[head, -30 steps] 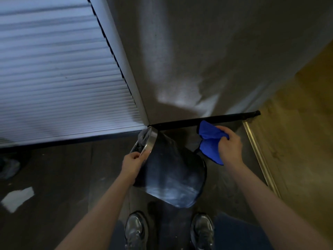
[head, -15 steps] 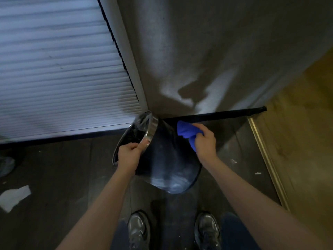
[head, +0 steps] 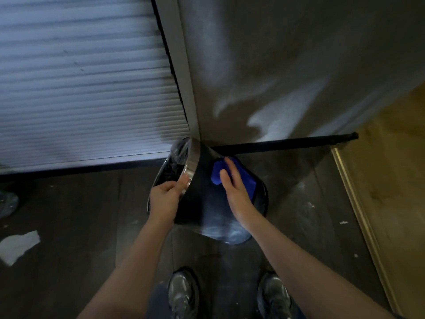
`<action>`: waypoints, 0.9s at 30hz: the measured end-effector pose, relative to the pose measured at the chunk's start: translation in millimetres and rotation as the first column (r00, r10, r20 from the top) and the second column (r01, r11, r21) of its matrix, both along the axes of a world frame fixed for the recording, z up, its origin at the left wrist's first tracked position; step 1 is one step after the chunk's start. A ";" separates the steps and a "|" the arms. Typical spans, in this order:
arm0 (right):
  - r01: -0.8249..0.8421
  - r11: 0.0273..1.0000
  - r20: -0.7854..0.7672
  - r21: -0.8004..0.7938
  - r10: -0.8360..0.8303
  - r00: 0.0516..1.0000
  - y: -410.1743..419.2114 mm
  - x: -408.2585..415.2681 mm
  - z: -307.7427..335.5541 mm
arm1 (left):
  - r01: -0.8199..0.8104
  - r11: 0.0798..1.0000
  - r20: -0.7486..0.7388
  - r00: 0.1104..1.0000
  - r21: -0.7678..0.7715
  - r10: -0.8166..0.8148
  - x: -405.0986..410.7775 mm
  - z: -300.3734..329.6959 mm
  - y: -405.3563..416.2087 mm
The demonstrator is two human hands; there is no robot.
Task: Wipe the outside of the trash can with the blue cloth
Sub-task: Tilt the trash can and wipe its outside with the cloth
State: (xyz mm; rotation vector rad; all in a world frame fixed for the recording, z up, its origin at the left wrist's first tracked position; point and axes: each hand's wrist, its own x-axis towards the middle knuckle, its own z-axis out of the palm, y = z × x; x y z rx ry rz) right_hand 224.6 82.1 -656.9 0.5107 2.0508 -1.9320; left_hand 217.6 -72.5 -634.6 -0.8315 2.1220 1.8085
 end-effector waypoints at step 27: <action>0.031 0.836 -0.268 0.548 0.140 0.953 6.5 12.2 -52.9 | 0.231 0.954 -0.055 0.968 -0.190 -0.245 14.5 -1.6 -12.9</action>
